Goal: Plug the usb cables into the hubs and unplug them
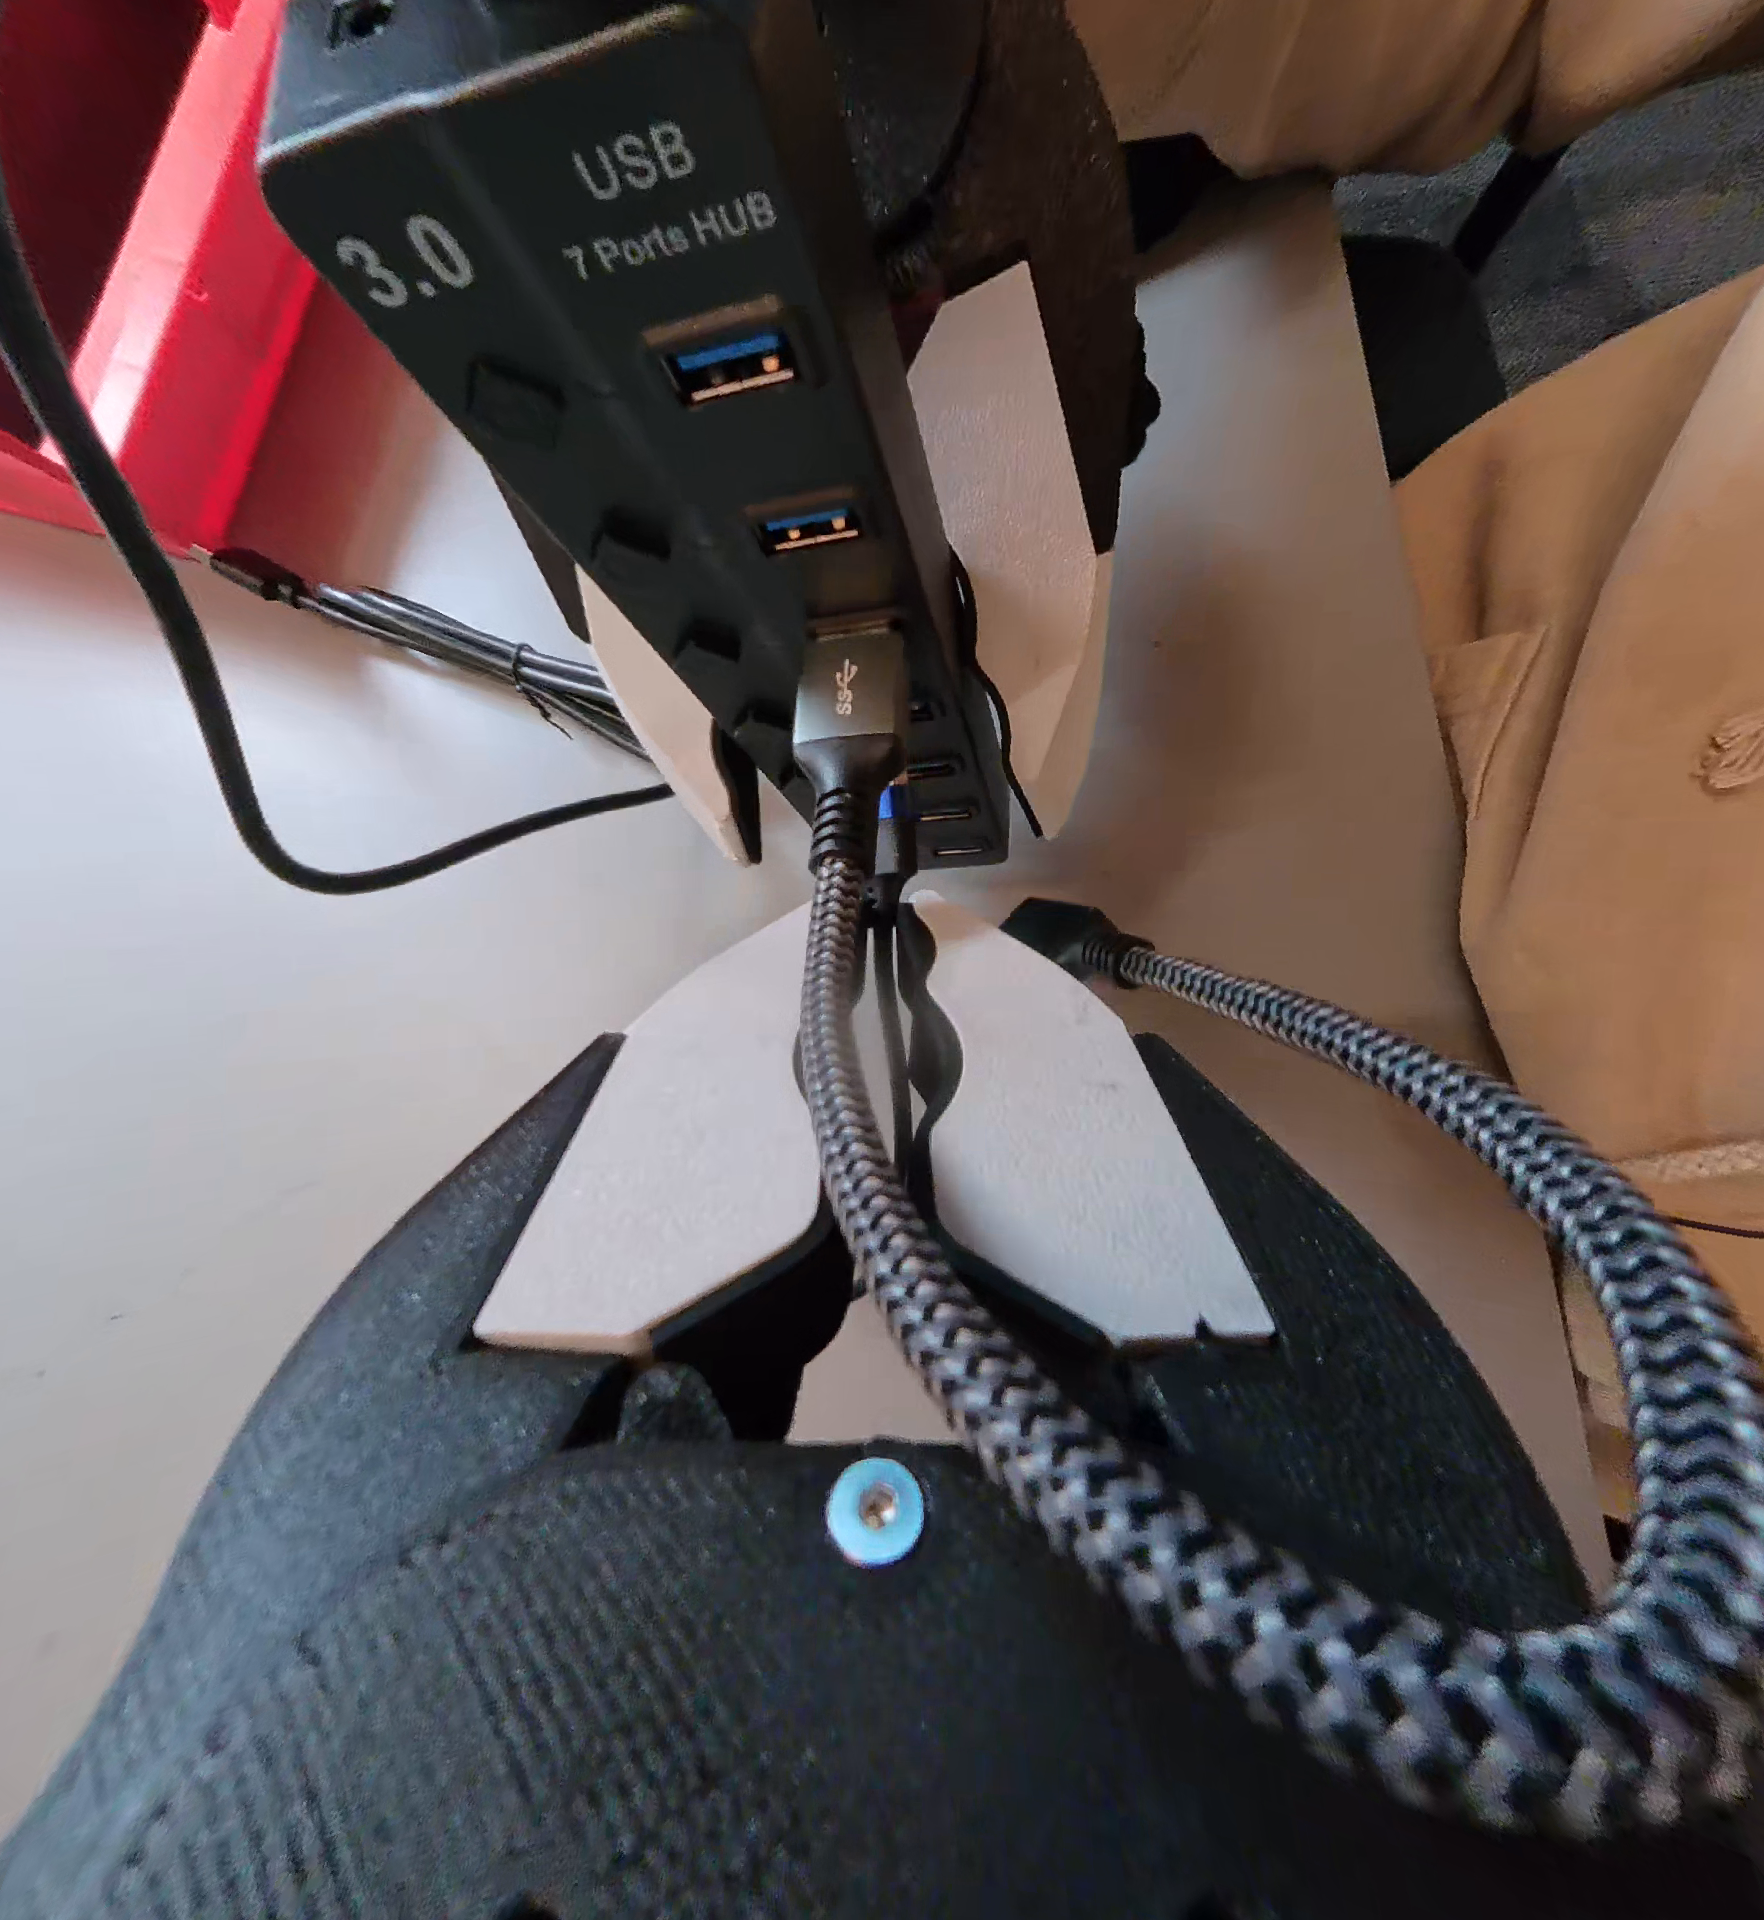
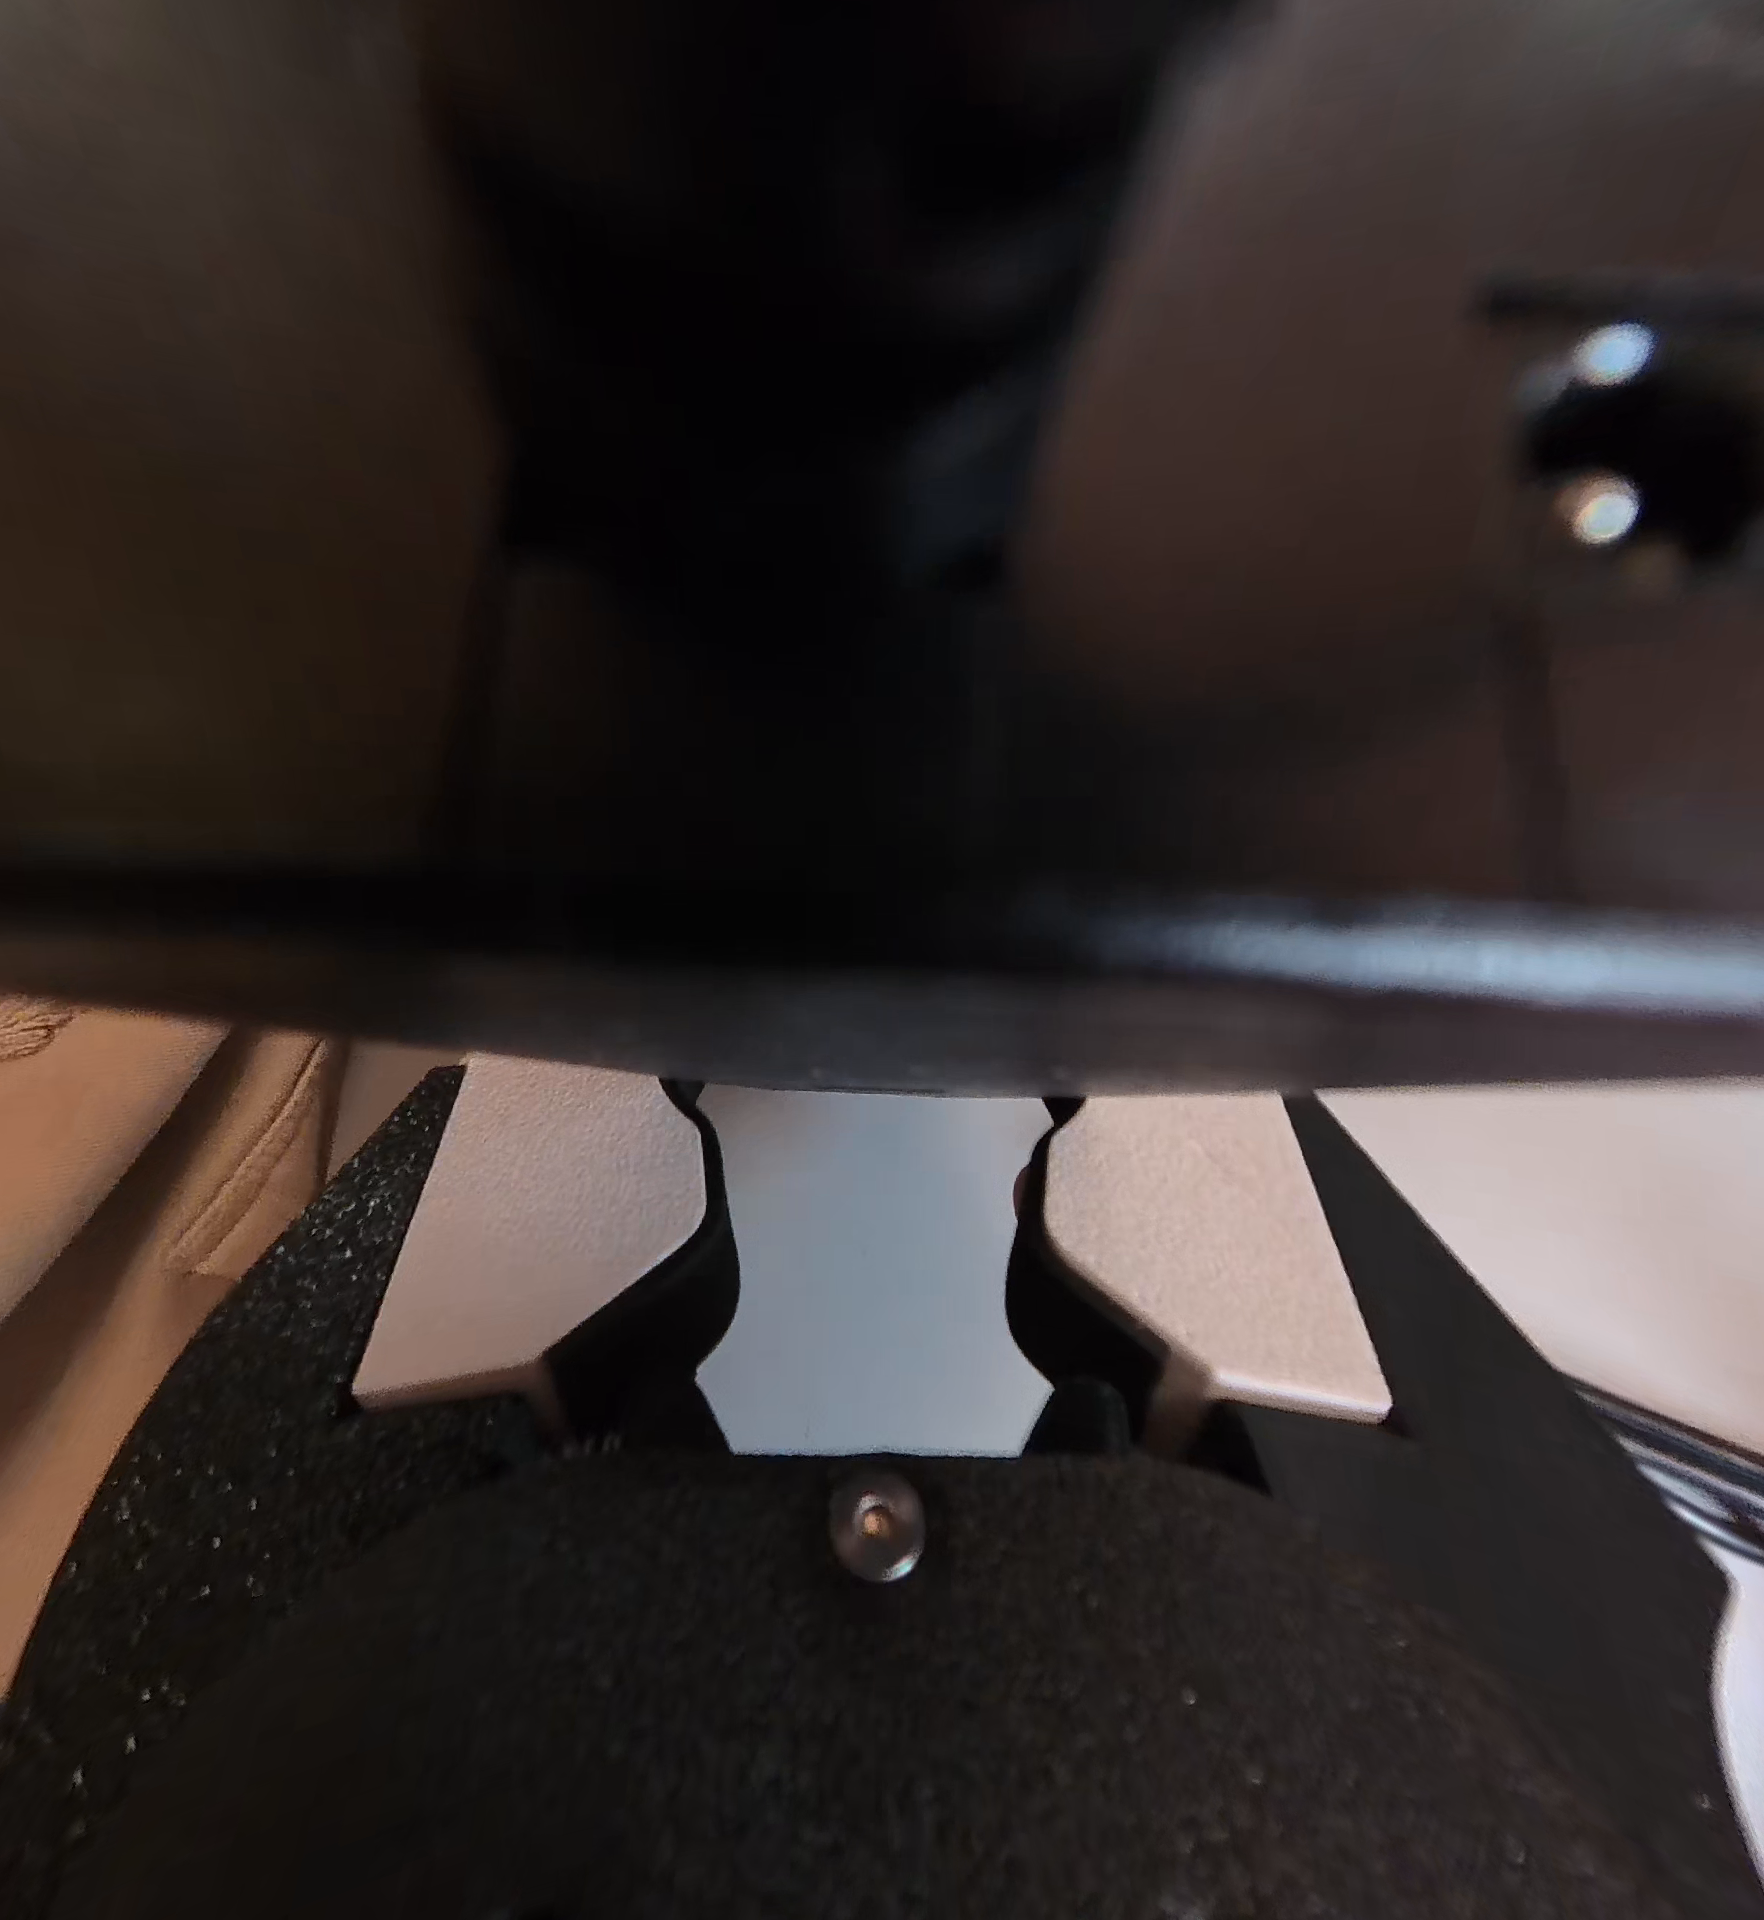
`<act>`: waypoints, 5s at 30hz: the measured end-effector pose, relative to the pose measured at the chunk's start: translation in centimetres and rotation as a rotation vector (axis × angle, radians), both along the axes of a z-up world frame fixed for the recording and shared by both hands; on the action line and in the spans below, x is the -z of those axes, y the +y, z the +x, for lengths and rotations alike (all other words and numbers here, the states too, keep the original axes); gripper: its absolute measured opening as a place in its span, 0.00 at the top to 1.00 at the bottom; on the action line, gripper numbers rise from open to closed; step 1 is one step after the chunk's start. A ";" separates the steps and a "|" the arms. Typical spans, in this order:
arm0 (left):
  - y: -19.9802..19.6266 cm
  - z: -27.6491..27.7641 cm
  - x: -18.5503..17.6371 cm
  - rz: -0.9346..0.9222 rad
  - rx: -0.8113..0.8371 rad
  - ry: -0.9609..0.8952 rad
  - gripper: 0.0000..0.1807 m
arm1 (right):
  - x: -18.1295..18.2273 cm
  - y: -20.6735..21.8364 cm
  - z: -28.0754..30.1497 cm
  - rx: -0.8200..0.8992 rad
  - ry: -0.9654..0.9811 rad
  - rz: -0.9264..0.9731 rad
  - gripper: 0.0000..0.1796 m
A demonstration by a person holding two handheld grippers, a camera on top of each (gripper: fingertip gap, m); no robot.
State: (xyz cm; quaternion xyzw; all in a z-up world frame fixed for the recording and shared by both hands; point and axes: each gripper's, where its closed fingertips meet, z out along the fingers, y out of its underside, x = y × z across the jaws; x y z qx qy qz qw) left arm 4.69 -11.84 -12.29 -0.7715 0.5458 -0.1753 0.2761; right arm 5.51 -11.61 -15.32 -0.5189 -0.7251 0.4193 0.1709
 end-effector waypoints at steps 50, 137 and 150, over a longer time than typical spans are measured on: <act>-0.4 0.0 2.3 0.149 -0.046 0.122 0.97 | -1.0 -0.4 -0.5 -0.060 0.191 -0.072 0.65; 2.5 2.4 -5.6 -0.034 -0.158 -0.321 0.97 | -2.0 0.8 0.5 -0.059 0.253 -0.175 0.65; 2.4 2.7 -5.3 -0.039 -0.150 -0.310 0.97 | -5.9 2.0 0.4 0.015 0.460 -0.149 0.65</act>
